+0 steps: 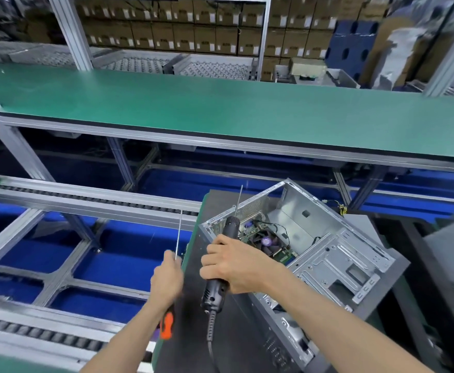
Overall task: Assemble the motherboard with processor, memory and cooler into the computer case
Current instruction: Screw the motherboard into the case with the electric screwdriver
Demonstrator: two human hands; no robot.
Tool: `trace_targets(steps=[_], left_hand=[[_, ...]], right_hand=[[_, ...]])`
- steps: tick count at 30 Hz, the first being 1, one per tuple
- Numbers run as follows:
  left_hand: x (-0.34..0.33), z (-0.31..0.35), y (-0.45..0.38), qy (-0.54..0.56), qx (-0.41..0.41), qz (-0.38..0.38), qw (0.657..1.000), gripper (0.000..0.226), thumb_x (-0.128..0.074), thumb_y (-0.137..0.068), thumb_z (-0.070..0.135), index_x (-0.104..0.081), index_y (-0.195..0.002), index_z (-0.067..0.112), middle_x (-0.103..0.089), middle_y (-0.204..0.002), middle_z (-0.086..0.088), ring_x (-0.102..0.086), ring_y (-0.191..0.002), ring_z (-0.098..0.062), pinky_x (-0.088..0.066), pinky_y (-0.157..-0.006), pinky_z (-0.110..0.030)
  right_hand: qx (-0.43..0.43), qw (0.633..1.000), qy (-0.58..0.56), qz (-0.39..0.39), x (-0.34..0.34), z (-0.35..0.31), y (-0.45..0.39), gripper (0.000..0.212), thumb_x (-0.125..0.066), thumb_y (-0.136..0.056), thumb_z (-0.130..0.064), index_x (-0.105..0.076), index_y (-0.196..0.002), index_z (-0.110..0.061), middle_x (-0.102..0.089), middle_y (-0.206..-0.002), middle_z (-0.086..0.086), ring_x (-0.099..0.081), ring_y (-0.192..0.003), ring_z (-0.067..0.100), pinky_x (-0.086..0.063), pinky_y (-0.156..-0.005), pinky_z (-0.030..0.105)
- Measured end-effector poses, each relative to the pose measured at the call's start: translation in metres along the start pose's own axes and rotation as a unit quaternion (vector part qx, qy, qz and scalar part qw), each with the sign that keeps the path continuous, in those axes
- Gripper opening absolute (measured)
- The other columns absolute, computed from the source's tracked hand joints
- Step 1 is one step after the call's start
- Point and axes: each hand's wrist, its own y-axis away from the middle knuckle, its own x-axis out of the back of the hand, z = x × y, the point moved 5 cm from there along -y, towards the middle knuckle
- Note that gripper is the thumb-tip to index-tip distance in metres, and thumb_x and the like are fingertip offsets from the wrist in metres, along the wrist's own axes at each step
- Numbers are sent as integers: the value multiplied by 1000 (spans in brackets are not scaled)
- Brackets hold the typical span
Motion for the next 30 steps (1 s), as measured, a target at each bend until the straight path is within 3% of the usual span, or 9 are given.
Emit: trace_targets(steps=[4, 6, 8, 11, 15, 20, 23, 26, 30], left_hand=[[47, 57, -19, 267, -11, -33, 963, 24, -42, -97, 36, -42, -76, 23, -35, -58, 1, -25, -48, -15, -28, -40, -29], [63, 90, -24, 334, -6, -92, 938, 23, -61, -88, 44, -54, -74, 28, -48, -58, 4, -25, -44, -11, -25, -39, -25], [69, 119, -25, 339, -25, -149, 929, 30, -77, -75, 51, -69, -86, 24, -73, -75, 2, -30, -44, -9, -29, -39, -24], [63, 150, -18, 322, -40, -218, 921, 51, -85, -63, 61, -78, -93, 21, -78, -93, 0, -32, -46, -8, -32, -41, -20], [43, 163, -15, 272, -9, -241, 932, 62, -90, -51, 64, -71, -74, 9, -72, -80, -6, -37, -45, -11, -32, -41, -23], [30, 176, -10, 224, -49, -221, 948, 56, -84, -54, 66, -53, -47, 21, -50, -52, -5, -39, -45, -19, -34, -44, -28], [29, 178, -16, 232, -56, -191, 952, 52, -84, -56, 62, -56, -43, 19, -53, -49, -5, -43, -45, -20, -38, -45, -28], [28, 174, -22, 226, -60, -165, 958, 53, -85, -63, 53, -55, -37, 18, -54, -45, -3, -44, -37, -16, -36, -39, -21], [19, 171, -23, 213, -42, -150, 964, 53, -87, -64, 52, -59, -38, 16, -64, -50, -7, -54, -40, -16, -40, -41, -20]], right_hand=[[19, 999, 42, 12, 0, 2, 2, 19, -68, -75, -6, -65, -91, -15, -59, -83, 0, -48, -82, 25, -40, -91, 36], [37, 997, 57, 33, 2, 1, 3, 19, -65, -73, -4, -63, -88, -15, -57, -80, 0, -46, -80, 24, -39, -90, 36], [56, 994, 70, 56, 4, 0, 3, 18, -64, -73, -2, -61, -85, -15, -55, -79, -1, -42, -79, 23, -40, -91, 37], [80, 990, 90, 76, 6, 1, 3, 20, -66, -72, -2, -59, -84, -16, -53, -79, -1, -39, -82, 23, -41, -93, 40], [86, 987, 115, 76, 7, 7, 6, 26, -71, -66, -1, -59, -83, -15, -53, -80, -1, -39, -87, 24, -41, -98, 43], [69, 982, 135, 111, 5, 12, 17, 23, -68, -77, -2, -61, -95, -15, -61, -98, 2, -50, -100, 27, -38, -105, 43], [-16, 977, 158, 141, 1, 21, 35, 38, -46, -91, -10, -55, -126, -18, -50, -133, 3, -45, -119, 26, -32, -108, 40], [-146, 972, 101, 152, 3, 48, 65, 64, -56, -79, -12, -43, -142, -13, -42, -139, 7, -41, -122, 23, -33, -108, 37], [-369, 926, -9, 81, -9, 84, 100, 32, -58, -92, -15, -55, -124, -15, -59, -116, -1, -53, -104, 15, -45, -103, 40]])
